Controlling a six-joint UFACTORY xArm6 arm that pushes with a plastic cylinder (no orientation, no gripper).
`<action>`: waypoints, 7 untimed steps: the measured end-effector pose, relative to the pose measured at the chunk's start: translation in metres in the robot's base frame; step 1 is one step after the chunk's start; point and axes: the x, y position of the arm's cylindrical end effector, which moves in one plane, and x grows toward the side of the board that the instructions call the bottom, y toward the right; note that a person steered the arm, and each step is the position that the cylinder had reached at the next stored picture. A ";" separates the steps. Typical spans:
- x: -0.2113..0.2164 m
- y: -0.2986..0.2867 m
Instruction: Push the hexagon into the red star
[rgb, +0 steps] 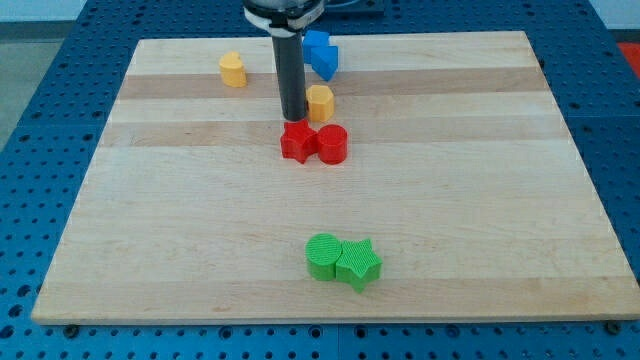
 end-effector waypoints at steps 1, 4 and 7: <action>-0.018 0.000; -0.060 0.023; -0.019 0.045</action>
